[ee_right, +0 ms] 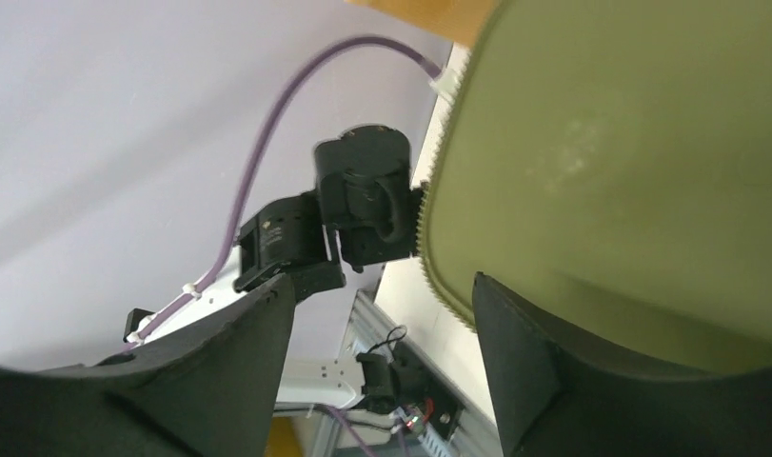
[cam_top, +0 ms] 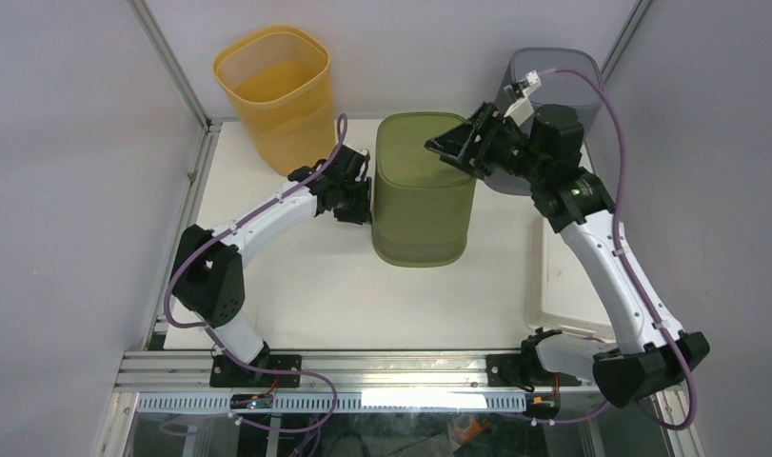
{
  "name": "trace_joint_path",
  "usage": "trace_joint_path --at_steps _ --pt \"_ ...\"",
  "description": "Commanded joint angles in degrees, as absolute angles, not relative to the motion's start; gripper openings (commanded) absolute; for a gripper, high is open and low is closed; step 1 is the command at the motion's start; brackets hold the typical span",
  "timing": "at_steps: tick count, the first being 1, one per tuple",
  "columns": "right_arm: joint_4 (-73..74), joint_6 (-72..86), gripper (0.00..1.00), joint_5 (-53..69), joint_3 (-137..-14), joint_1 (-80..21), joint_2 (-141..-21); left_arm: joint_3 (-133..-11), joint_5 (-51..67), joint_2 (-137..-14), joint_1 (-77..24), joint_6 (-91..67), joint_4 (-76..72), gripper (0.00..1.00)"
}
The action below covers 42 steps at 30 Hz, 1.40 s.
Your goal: Turn the large container upside down
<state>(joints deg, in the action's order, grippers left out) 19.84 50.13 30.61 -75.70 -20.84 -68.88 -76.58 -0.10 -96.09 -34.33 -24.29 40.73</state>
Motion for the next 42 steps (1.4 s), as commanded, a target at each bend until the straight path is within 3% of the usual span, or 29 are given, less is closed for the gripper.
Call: trace_joint_path --at_steps 1,5,7,10,14,20,23,27,30,33,38,42 --pt "29.61 38.29 0.74 24.46 -86.0 -19.82 -63.02 -78.36 -0.01 -92.58 -33.47 -23.95 38.3 0.29" --pt "38.69 29.65 0.76 17.76 -82.0 -19.7 -56.2 -80.94 -1.37 -87.83 -32.62 -23.84 40.65 0.32" --pt "39.38 28.39 0.75 20.23 -76.17 -19.77 -51.9 -82.65 -2.12 -85.39 -31.68 -23.42 42.04 0.33" --pt "29.48 36.06 0.7 33.6 -62.28 -21.99 -45.99 -86.2 -3.42 -82.4 -29.76 -22.88 43.7 0.36" --pt "17.0 43.39 0.7 24.04 -49.11 -34.05 -39.13 -92.51 -4.86 -79.25 -27.93 -22.88 45.07 0.45" --pt "14.97 38.6 0.77 2.07 -50.43 -56.74 -51.76 -97.58 -7.05 -77.35 -27.73 -26.09 44.78 0.59" --pt "13.54 37.9 0.77 -3.39 -52.6 -60.45 -60.64 -99.13 -8.2 -76.59 -27.6 -25.84 45.97 0.64" --pt "11.37 36.15 0.79 -9.57 -54.58 -56.27 -67.96 -99.22 -9.93 -74.61 -27.47 -26.4 47.68 0.66" --pt "8.53 33.53 0.79 9.04 -58.25 -41.08 -73.35 -99.26 -10.03 -73.62 -27.26 -26.54 49.26 0.68" --pt "11.98 28.68 0.79 14.69 -66.19 -31.24 -81.72 -99.02 -10.68 -72.91 -27.18 -26.14 50.47 0.7" --pt "21.68 25.76 0.79 15.95 -83.11 -28.41 -93.97 -100.22 -12.09 -73.09 -26.9 -25.23 52.37 0.78" --pt "15.69 28.91 0.79 18.11 -78.46 -29.39 -88.17 -102.86 -14.07 -73.95 -26.81 -23.78 53.31 0.88"
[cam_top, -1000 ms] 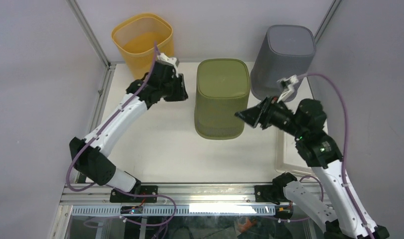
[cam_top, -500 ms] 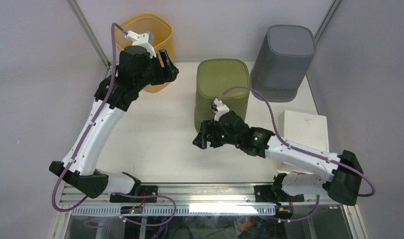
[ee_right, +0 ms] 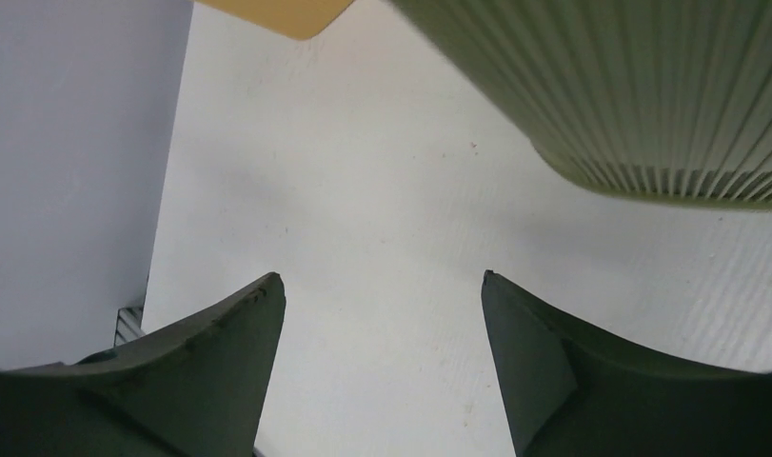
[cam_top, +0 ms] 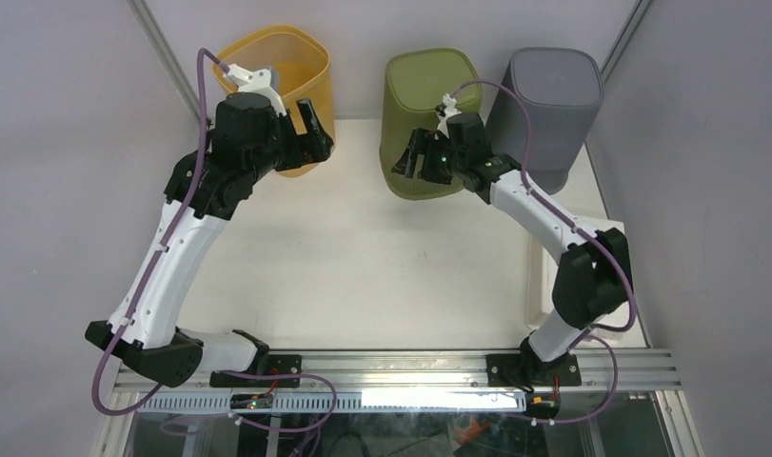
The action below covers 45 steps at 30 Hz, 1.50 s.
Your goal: Turn the large container upside down
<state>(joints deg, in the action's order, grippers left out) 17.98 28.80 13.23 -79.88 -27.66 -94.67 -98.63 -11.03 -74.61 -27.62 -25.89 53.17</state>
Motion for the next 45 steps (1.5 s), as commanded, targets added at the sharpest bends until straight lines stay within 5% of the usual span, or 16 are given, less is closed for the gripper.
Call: trace_joint_path --at_steps 1,4,10,19,32,45 --pt "15.55 29.07 0.79 17.71 -77.09 -30.05 -85.96 -103.59 -14.89 -74.35 -26.81 -23.24 53.34 0.92" --pt "17.51 28.8 0.79 16.16 -72.64 -31.59 -78.7 -106.38 -18.34 -76.78 -26.23 -21.68 53.53 0.99" --pt "24.61 29.18 0.8 11.61 -61.21 -32.01 -63.97 -120.69 -17.42 -91.76 -15.15 -17.12 57.66 0.99" --pt "39.07 33.54 0.81 6.2 -52.49 -32.0 -46.91 -134.13 -19.79 -107.66 -12.2 -11.2 48.37 0.99" --pt "41.22 36.12 0.81 5.83 -52.79 -32.04 -47.32 -127.75 -8.75 -112.02 -9.01 -4.05 35.0 0.99" --pt "38.82 36.21 0.81 6.75 -51.89 -31.95 -49.35 -128.17 4.61 -115.07 -8.92 -5.2 43.88 0.89"
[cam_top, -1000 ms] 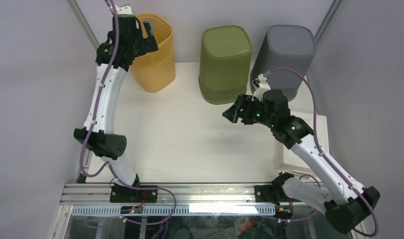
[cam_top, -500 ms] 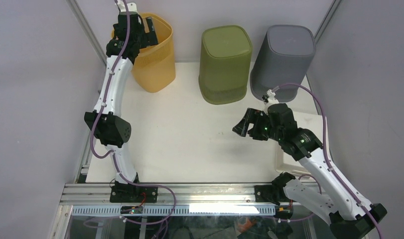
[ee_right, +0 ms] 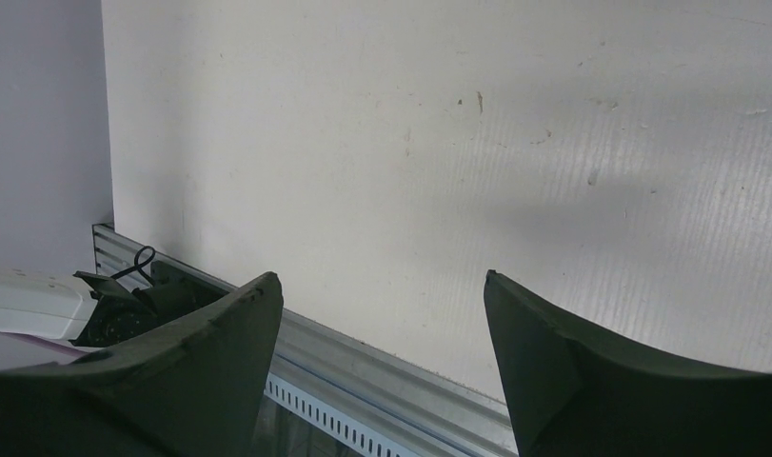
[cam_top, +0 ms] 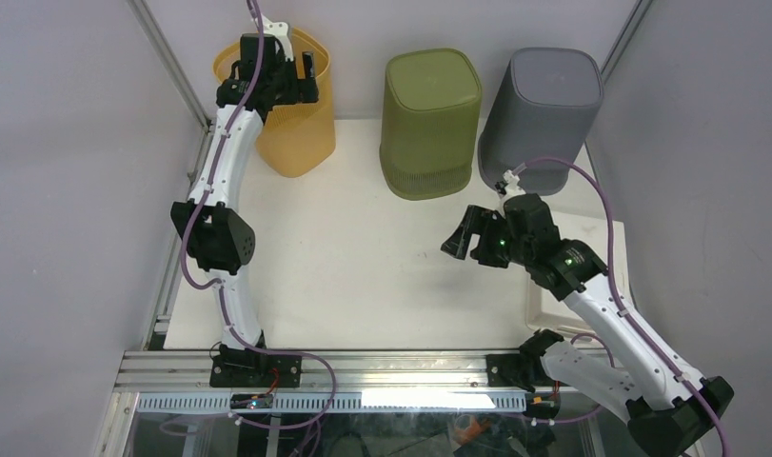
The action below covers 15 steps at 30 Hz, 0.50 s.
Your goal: Turn the large container upside down
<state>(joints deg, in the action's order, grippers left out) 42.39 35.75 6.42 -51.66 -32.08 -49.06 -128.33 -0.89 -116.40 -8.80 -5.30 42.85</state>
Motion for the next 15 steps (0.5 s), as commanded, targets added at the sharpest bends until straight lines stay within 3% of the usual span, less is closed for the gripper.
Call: trace_joint_path --at_steps 1,5,7,15 --pt "38.48 36.33 0.81 7.03 -51.78 -31.99 -49.52 -127.79 5.07 -114.88 -8.95 -5.69 43.89 0.87" --pt "37.33 36.71 0.81 7.78 -51.72 -31.95 -50.62 -127.51 6.53 -115.06 -8.88 -7.09 43.99 0.7" --pt "37.03 36.81 0.81 7.9 -51.91 -31.98 -50.79 -127.57 6.42 -115.41 -8.9 -7.11 44.07 0.66" --pt "37.34 36.91 0.81 7.38 -51.73 -31.92 -50.19 -127.47 4.46 -114.93 -9.04 -6.6 45.48 0.27"
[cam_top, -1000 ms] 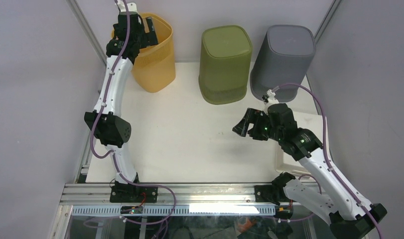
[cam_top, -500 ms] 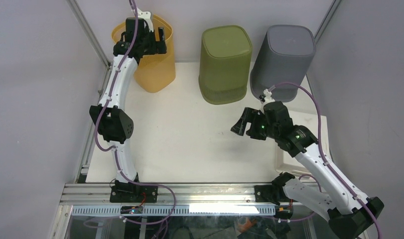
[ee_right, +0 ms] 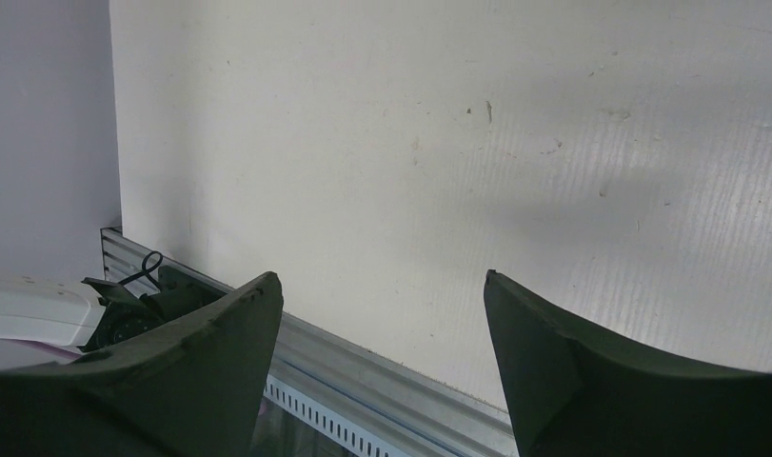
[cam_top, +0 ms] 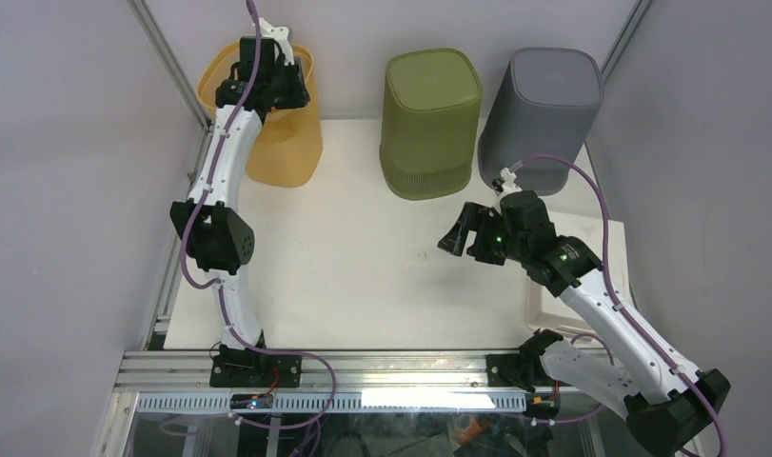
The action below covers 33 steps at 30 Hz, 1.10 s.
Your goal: Turn the large container upside down
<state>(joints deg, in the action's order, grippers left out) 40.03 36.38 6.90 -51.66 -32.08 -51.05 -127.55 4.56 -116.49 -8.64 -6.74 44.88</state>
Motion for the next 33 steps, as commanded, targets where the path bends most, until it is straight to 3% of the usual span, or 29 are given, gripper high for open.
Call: trace_joint_path --at_steps 1,5,12,20,24,30,33 --pt "37.34 36.91 0.81 7.38 -51.76 -32.03 -50.19 -127.42 3.85 -114.59 -9.1 -6.59 45.59 0.23" --pt "37.21 37.0 0.81 7.38 -52.01 -32.04 -50.2 -127.37 1.38 -111.93 -10.08 -6.46 46.81 0.0" --pt "37.22 36.02 0.81 7.38 -54.14 -32.0 -51.5 -122.74 2.57 -100.2 -12.48 -10.73 48.03 0.0" --pt "41.96 31.14 0.86 6.38 -59.74 -28.88 -51.35 -107.5 20.58 -80.88 -13.91 -24.94 42.47 0.0" --pt "41.49 29.67 0.97 16.65 -60.97 -22.7 -48.27 -99.5 26.72 -72.2 -14.79 -30.92 38.71 0.0" --pt "31.44 40.19 0.98 37.35 -57.41 -16.8 -44.81 -91.2 37.85 -66.61 -14.83 -41.36 33.02 0.0" --pt "22.41 48.65 0.98 41.25 -50.2 -16.61 -42.45 -84.84 39.96 -63.99 -14.89 -45.96 27.07 0.0"
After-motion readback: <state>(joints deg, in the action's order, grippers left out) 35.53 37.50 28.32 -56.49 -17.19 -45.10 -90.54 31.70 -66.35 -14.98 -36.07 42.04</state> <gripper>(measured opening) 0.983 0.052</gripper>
